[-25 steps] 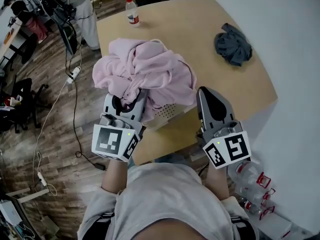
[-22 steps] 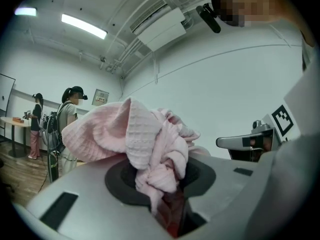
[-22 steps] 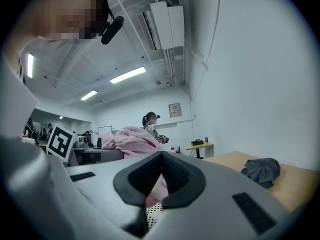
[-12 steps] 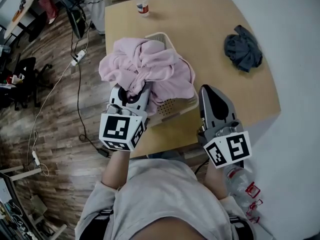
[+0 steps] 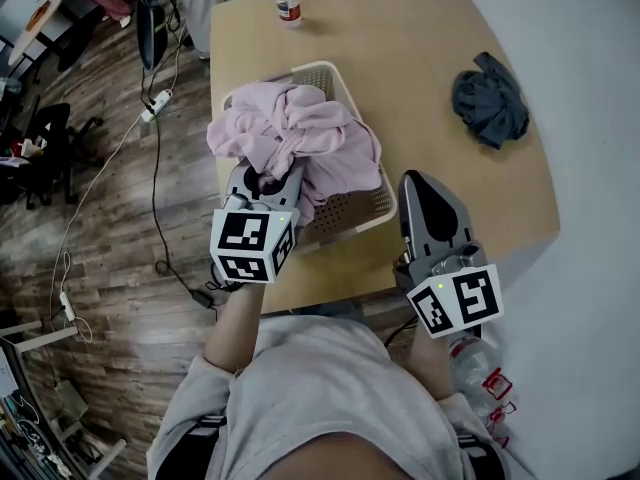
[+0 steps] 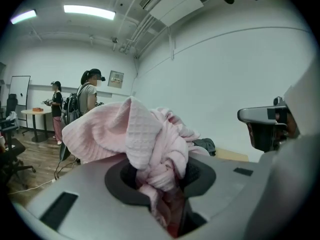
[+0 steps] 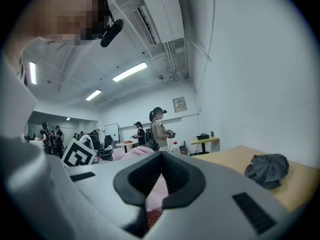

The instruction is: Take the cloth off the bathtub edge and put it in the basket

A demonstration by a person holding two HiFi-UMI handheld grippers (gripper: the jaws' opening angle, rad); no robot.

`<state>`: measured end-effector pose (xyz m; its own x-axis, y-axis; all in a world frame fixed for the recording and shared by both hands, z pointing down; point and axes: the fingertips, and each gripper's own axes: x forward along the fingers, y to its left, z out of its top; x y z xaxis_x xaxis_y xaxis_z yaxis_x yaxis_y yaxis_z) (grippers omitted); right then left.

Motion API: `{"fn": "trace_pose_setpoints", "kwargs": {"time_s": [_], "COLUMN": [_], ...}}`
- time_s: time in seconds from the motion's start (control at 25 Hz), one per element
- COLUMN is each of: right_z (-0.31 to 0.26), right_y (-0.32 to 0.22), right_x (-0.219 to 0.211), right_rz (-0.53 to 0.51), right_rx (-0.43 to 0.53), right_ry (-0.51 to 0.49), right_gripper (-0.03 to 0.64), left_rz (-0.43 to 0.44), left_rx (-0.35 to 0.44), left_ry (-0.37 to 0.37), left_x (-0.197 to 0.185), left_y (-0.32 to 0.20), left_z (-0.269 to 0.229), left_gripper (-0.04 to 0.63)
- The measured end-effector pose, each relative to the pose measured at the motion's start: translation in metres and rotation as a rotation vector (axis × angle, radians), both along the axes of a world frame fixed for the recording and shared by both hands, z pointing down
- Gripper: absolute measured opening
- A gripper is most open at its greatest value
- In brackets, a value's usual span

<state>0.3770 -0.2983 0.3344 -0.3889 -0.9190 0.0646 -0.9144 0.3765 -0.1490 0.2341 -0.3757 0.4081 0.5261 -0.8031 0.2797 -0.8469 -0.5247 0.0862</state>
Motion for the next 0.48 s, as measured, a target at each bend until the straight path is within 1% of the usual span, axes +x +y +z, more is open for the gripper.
{"fn": "trace_pose_setpoints", "kwargs": {"time_s": [0.32,0.48], "right_z": [0.009,0.013], "right_y": [-0.009,-0.014], "right_x": [0.004,0.005], "right_rz": [-0.001,0.004], "right_rx": [-0.021,-0.034], "right_ry": [0.001,0.002], "right_gripper": [0.008,0.008], "left_rz": [-0.007,-0.015], "left_rx": [-0.098,-0.152], "left_ry": [-0.043,-0.049], "left_x": [0.005,0.005], "left_y": [-0.014,-0.021], "left_z": [0.035,0.050], "left_gripper": [0.132,0.133]}}
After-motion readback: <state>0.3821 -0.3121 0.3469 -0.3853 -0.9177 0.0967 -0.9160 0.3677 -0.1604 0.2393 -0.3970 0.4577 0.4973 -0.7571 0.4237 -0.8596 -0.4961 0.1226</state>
